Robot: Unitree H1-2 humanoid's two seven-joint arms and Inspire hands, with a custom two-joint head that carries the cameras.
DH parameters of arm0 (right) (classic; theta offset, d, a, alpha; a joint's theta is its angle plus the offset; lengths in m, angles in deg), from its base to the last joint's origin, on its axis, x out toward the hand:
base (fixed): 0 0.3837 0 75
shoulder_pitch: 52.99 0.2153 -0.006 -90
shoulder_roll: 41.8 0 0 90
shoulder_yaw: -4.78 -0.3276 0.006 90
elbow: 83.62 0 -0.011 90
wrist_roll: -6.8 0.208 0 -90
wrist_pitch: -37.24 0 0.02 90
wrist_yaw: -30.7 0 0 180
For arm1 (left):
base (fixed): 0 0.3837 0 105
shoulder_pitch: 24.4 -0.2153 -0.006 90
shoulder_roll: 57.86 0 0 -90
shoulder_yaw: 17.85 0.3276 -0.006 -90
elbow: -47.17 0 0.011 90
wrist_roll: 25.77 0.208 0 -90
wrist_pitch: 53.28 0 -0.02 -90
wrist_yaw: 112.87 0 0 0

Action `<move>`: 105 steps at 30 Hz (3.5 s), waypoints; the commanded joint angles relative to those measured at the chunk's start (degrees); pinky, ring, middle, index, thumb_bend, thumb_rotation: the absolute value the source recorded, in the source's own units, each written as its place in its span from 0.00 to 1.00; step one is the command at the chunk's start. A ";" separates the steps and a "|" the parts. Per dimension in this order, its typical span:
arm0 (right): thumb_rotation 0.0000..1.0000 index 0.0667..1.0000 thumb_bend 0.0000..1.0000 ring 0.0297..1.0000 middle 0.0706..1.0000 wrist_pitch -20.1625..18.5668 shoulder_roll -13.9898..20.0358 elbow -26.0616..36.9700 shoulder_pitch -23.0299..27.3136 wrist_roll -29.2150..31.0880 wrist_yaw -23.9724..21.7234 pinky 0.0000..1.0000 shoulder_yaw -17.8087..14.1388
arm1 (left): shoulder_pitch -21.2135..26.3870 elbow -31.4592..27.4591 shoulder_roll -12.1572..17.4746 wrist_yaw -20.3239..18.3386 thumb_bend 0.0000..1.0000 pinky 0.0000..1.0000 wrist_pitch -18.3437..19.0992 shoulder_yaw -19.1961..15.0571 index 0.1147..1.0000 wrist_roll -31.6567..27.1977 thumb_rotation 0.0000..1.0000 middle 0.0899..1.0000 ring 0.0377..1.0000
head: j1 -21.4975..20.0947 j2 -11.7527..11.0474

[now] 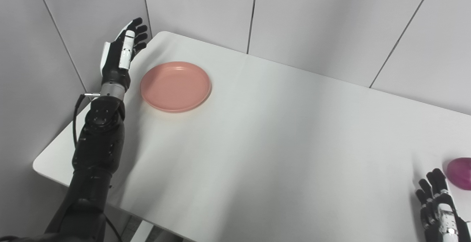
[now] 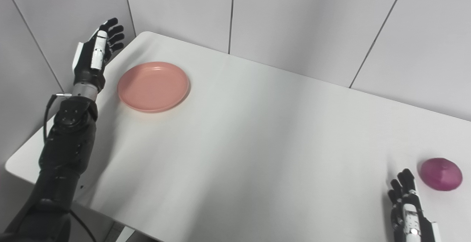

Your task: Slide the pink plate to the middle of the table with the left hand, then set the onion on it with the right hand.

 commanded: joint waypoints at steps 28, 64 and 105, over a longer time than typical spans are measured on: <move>1.00 1.00 0.15 1.00 1.00 0.37 1.10 1.09 0.19 0.37 -0.69 1.00 -0.52 | 9.28 16.32 3.13 -0.55 0.36 0.80 -7.08 0.28 0.76 -3.51 1.00 0.79 0.80 | -0.28 0.34; 1.00 1.00 0.05 1.00 1.00 0.05 0.86 1.48 0.05 0.59 -0.51 1.00 -0.52 | 11.88 27.49 4.37 -4.53 0.35 0.76 -9.03 0.13 0.69 -7.04 1.00 0.73 0.76 | -1.12 0.72; 1.00 1.00 0.02 1.00 1.00 -0.22 0.51 2.79 -0.59 0.55 -0.63 1.00 -0.17 | 15.63 27.37 0.68 -9.07 0.33 0.75 -4.79 4.88 0.70 -7.72 1.00 0.74 0.76 | -4.18 1.86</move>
